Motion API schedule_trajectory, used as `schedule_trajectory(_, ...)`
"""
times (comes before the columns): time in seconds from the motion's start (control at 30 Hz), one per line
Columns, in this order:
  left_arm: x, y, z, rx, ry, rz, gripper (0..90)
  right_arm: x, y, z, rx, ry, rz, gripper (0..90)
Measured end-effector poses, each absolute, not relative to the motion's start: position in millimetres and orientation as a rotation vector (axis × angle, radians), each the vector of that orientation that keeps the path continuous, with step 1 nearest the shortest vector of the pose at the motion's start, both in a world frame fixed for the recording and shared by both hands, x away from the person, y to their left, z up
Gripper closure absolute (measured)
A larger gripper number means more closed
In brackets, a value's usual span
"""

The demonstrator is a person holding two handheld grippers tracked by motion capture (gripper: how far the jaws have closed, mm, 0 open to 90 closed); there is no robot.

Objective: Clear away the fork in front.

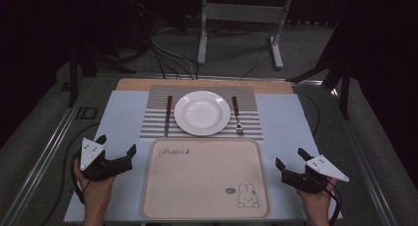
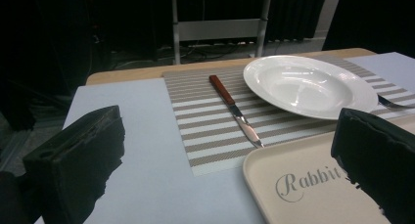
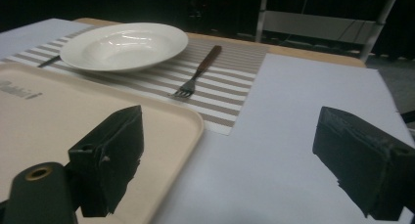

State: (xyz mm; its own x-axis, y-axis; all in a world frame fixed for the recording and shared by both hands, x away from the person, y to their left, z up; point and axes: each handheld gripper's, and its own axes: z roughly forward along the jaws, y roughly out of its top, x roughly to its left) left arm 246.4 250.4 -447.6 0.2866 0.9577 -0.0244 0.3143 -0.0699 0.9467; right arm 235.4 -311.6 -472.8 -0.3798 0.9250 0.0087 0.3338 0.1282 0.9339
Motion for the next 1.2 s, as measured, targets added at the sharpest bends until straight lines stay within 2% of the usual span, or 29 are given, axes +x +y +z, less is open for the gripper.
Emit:
schedule_trajectory(0.63,251.0,244.6,-453.7,1.621,1.212,0.833,0.0,262.2,-303.1,-442.2,1.255,1.84,1.232,11.4)
schedule_trajectory(1.2,252.7,242.5,-455.4,1.633,1.213,0.836,0.0,290.0,-292.1,-429.7,1.273,1.853,1.219,11.5)
